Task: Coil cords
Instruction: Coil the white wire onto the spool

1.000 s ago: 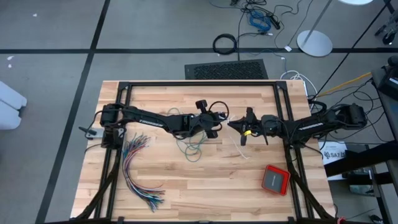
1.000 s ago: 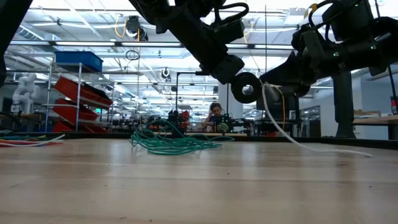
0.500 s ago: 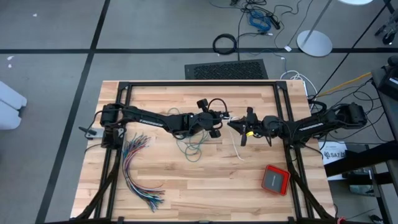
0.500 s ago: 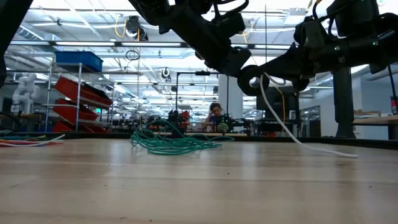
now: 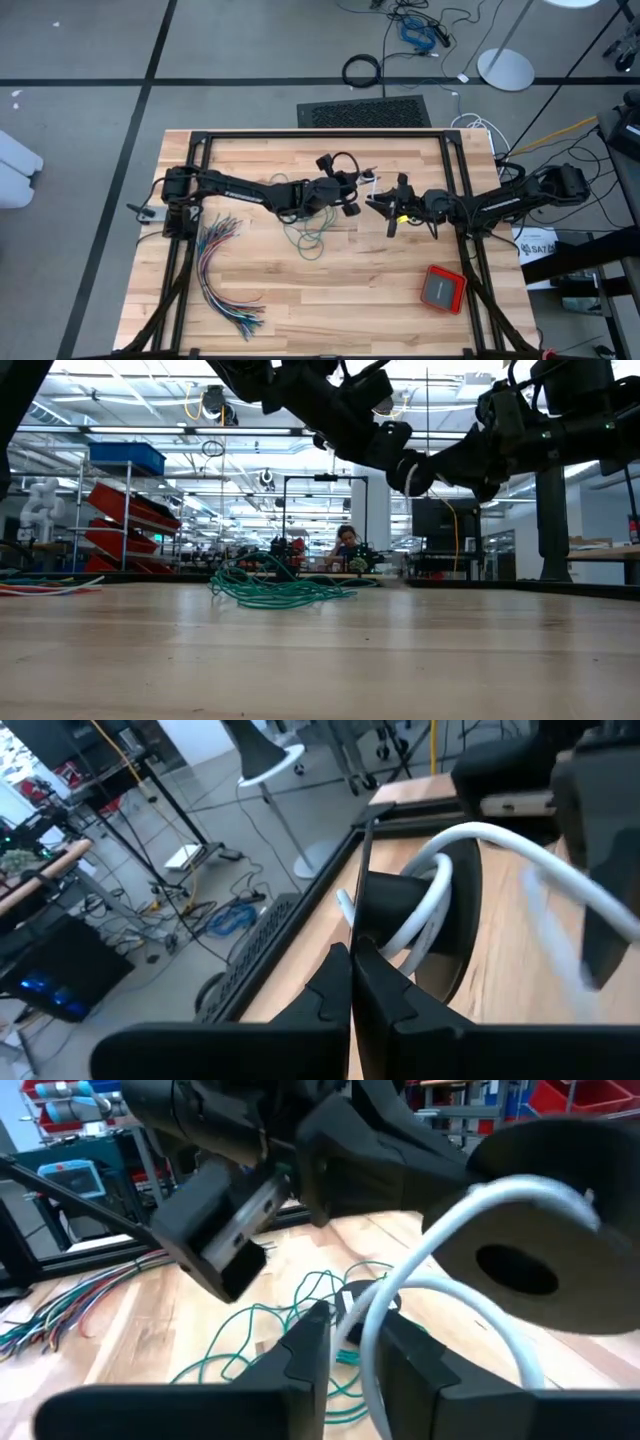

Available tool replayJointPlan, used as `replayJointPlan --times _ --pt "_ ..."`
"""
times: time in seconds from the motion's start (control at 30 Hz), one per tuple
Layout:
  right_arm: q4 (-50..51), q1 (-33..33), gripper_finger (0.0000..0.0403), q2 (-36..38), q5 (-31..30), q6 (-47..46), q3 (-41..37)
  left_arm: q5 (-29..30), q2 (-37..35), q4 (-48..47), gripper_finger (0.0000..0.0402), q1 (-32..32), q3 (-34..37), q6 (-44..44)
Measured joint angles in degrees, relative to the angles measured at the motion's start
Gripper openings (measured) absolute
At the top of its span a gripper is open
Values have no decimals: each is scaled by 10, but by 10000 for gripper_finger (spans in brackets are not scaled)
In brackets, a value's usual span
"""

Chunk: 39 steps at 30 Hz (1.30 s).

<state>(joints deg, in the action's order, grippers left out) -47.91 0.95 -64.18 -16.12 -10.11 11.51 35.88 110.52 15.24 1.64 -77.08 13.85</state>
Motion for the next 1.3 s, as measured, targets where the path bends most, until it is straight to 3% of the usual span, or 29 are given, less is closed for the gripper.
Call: replayJointPlan --times 0.37,0.67,1.1,1.3 --pt "-16 0 82 0 -14 7 0 -12 0 50 0 3 0 0" --pt "-96 30 82 0 -3 56 0 -16 0 81 0 6 0 -1" --pt "-118 29 56 -50 -8 64 0 -42 0 118 0 6 0 -16" --pt "-153 33 56 -78 -56 63 0 -42 0 118 0 6 0 -16"
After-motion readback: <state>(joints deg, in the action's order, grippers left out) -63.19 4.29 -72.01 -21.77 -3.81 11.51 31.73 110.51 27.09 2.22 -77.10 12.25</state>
